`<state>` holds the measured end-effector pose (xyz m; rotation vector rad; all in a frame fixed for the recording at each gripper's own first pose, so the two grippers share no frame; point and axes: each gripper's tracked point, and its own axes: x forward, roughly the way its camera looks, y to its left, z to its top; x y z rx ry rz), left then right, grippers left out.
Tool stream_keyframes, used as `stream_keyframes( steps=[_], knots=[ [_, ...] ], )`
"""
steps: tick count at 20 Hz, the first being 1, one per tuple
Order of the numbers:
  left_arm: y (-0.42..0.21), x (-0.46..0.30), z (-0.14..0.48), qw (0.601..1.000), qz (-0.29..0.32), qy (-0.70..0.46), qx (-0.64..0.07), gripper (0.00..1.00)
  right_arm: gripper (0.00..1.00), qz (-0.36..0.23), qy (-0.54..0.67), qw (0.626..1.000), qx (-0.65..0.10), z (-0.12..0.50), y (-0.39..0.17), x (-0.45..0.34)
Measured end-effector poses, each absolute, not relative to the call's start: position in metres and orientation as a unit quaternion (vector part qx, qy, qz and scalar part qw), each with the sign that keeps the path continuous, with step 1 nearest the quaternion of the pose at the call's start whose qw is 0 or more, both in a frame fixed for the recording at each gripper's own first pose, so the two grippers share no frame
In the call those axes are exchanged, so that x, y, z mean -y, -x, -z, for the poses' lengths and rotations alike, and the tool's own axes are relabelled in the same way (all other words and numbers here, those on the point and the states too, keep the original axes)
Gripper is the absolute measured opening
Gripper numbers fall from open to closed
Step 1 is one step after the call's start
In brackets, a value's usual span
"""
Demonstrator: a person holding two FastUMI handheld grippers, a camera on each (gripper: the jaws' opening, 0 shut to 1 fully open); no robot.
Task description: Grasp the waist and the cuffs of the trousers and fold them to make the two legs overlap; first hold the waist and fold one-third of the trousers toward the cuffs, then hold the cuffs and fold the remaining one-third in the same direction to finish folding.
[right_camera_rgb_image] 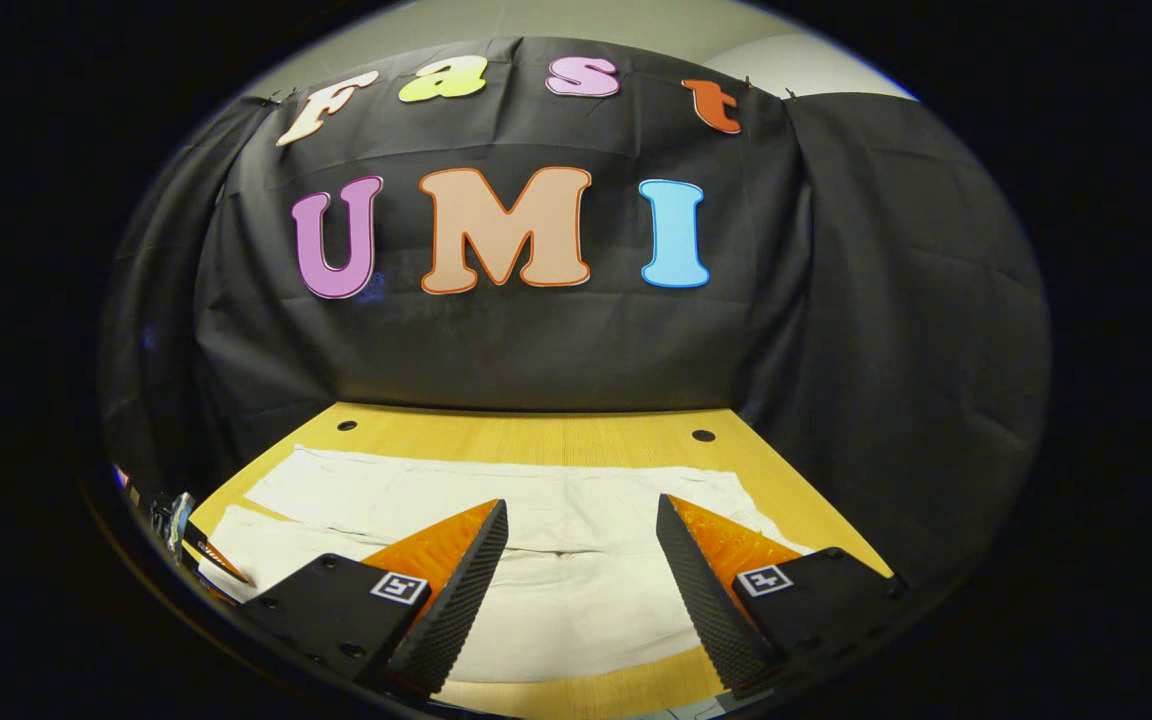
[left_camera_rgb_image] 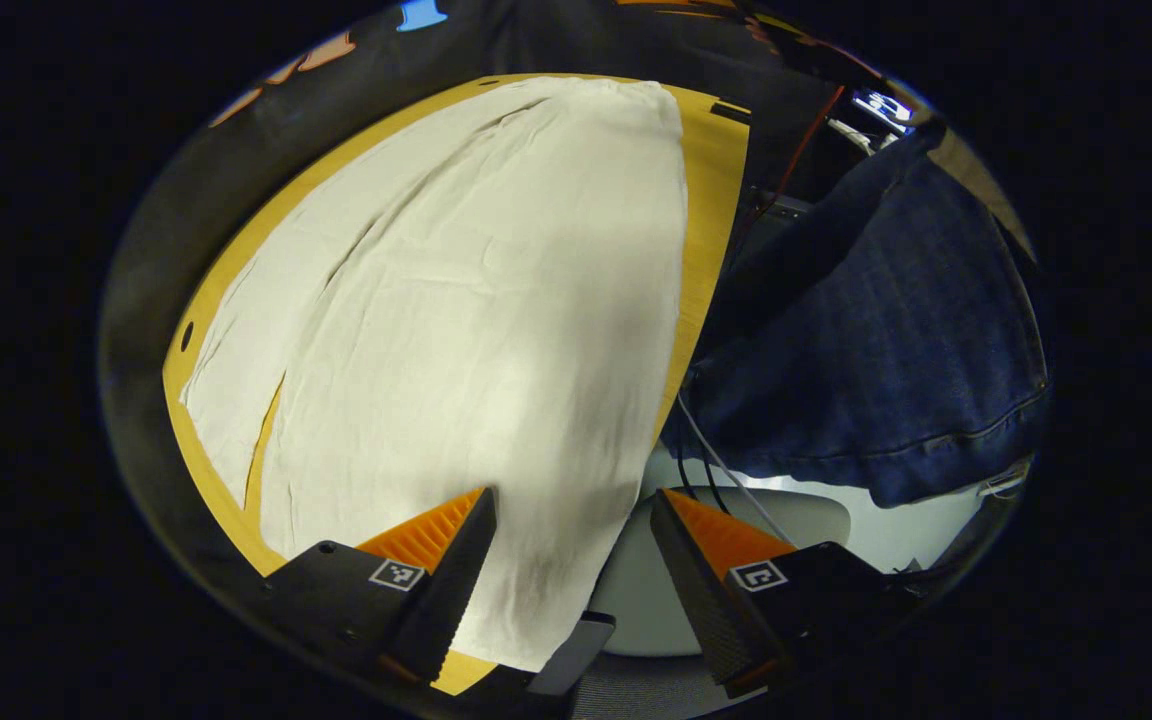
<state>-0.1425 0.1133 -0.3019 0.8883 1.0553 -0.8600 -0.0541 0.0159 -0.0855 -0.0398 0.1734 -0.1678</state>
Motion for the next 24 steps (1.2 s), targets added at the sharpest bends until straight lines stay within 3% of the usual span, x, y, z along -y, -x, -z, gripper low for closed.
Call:
stream_keyframes(
  steps=[7, 8, 9, 17, 18, 19, 22, 24],
  knots=[
    [0.144, -0.118, 0.312, 0.671, 0.386, -0.406, -0.486, 0.93, 0.96, 0.087, 0.02, 0.992, -0.091, 0.087, 0.05, -0.009],
    [0.143, -0.12, 0.313, 0.669, 0.386, -0.41, -0.485, 0.93, 0.92, 0.087, 0.019, 0.992, -0.091, 0.088, 0.049, -0.009],
    [0.142, -0.121, 0.312, 0.668, 0.385, -0.415, -0.484, 0.92, 0.96, 0.086, 0.019, 0.992, -0.091, 0.088, 0.048, -0.009],
    [0.139, -0.126, 0.314, 0.651, 0.388, -0.433, -0.488, 0.78, 0.96, 0.08, 0.02, 0.992, -0.1, 0.092, 0.041, -0.009],
    [0.138, -0.125, 0.313, 0.651, 0.389, -0.43, -0.49, 0.72, 0.96, 0.08, 0.021, 0.992, -0.1, 0.092, 0.04, -0.009],
    [0.136, -0.126, 0.313, 0.65, 0.386, -0.43, -0.493, 0.75, 0.96, 0.079, 0.021, 0.992, -0.1, 0.092, 0.039, -0.009],
    [0.127, -0.128, 0.312, 0.655, 0.381, -0.419, -0.499, 0.62, 0.96, 0.078, 0.021, 0.991, -0.102, 0.095, 0.036, -0.009],
    [0.12, -0.129, 0.312, 0.662, 0.374, -0.412, -0.502, 0.45, 0.96, 0.077, 0.022, 0.991, -0.105, 0.096, 0.035, -0.009]
  ],
)
